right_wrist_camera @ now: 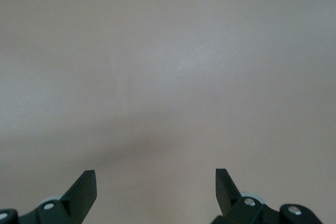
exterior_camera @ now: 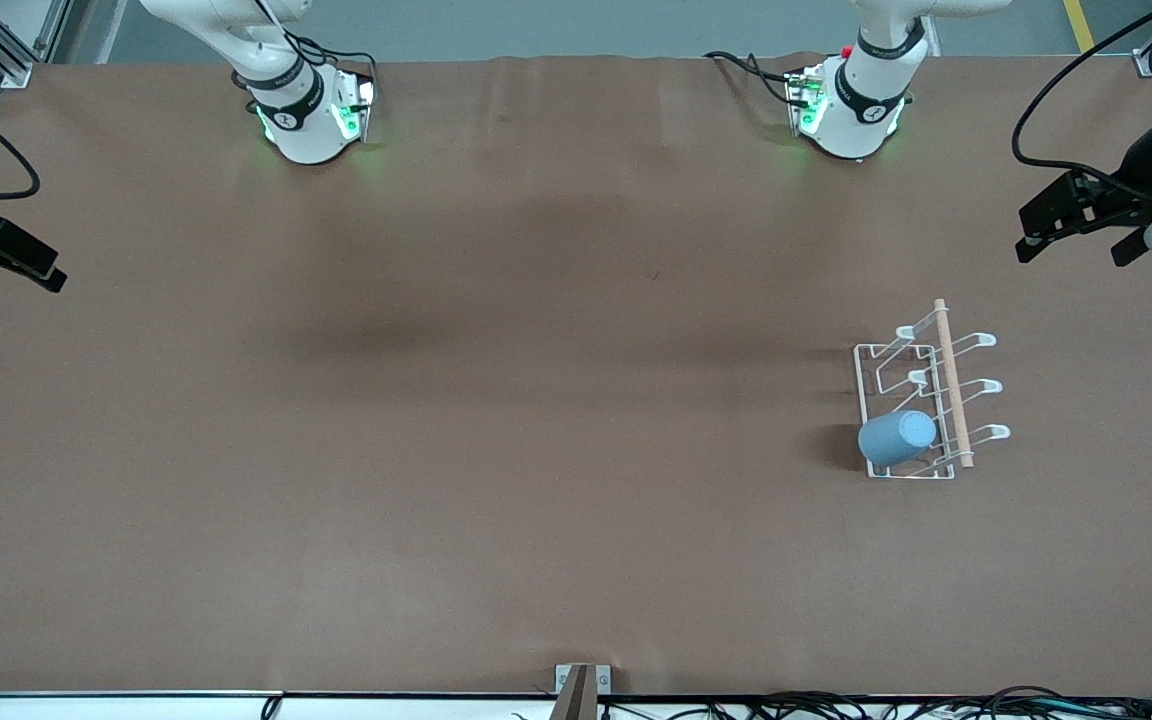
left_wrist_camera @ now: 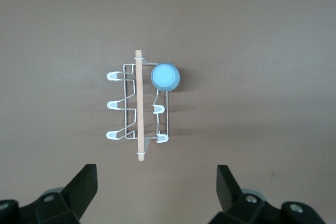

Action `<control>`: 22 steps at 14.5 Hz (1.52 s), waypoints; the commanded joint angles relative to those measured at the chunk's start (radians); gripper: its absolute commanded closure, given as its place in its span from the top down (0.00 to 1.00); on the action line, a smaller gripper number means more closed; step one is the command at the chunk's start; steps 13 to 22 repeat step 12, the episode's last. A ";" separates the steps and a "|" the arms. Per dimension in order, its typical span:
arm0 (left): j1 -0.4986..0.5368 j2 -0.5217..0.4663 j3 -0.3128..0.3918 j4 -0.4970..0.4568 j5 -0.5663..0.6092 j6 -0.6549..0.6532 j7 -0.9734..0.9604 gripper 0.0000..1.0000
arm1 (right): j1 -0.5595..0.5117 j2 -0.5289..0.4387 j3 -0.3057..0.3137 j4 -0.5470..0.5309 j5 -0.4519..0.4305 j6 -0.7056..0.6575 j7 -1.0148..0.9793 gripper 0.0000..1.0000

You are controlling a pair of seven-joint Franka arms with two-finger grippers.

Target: Hang cup on cup holder

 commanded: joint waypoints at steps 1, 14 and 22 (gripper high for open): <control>0.010 -0.005 -0.008 -0.006 -0.006 0.011 0.012 1.00 | 0.009 0.003 -0.011 0.013 0.009 -0.004 -0.009 1.00; 0.009 -0.003 0.000 -0.009 -0.012 0.011 0.097 1.00 | 0.009 0.004 -0.011 0.013 0.009 -0.001 -0.011 1.00; 0.009 -0.003 0.000 -0.009 -0.012 0.011 0.097 1.00 | 0.009 0.004 -0.011 0.013 0.009 -0.001 -0.011 1.00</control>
